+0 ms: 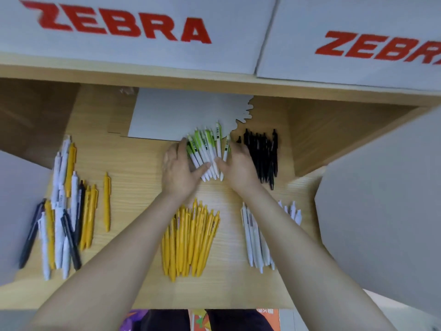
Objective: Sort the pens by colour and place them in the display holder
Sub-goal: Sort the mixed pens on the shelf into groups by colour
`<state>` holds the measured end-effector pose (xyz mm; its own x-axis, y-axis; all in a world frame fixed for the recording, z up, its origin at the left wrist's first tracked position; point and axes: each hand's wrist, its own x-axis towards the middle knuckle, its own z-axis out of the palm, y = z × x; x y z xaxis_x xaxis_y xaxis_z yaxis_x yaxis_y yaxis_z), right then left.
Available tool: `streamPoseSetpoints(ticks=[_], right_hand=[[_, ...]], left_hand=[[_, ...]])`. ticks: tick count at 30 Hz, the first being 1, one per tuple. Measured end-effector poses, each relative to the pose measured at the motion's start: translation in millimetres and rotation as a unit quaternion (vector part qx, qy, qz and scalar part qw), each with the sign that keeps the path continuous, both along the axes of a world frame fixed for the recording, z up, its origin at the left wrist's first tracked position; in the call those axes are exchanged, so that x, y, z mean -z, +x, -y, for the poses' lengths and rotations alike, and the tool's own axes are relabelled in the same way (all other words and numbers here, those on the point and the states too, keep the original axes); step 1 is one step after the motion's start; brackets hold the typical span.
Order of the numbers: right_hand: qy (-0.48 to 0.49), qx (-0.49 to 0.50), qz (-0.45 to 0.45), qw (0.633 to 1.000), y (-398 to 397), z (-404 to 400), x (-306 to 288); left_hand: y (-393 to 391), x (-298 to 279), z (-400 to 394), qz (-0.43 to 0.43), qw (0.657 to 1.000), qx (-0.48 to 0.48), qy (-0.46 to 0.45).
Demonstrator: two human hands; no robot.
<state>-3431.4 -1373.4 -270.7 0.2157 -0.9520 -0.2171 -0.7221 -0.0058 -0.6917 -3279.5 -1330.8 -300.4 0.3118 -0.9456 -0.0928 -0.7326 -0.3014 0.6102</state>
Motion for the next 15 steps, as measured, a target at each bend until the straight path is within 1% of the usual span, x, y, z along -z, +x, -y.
streamPoseSetpoints(ticks=[2, 5, 10, 15], right_hand=[[0.012, 0.012, -0.030, 0.999, 10.6, 6.5, 3.5], [0.011, 0.018, -0.023, 1.000, 19.9, 10.4, 6.6], [0.024, -0.015, 0.025, 0.999, 35.2, 4.4, 3.8], [0.005, -0.039, 0.083, 0.996, 73.6, -12.8, -0.5]], left_hand=[[4.3, -3.3, 1.1, -0.060, 0.998, -0.010, 0.005], [9.7, -8.3, 6.3, -0.134, 0.991, -0.027, 0.010], [32.0, -6.0, 3.6, -0.152, 0.988, -0.026, 0.009], [66.9, -8.3, -13.2, -0.152, 0.988, -0.039, 0.004]])
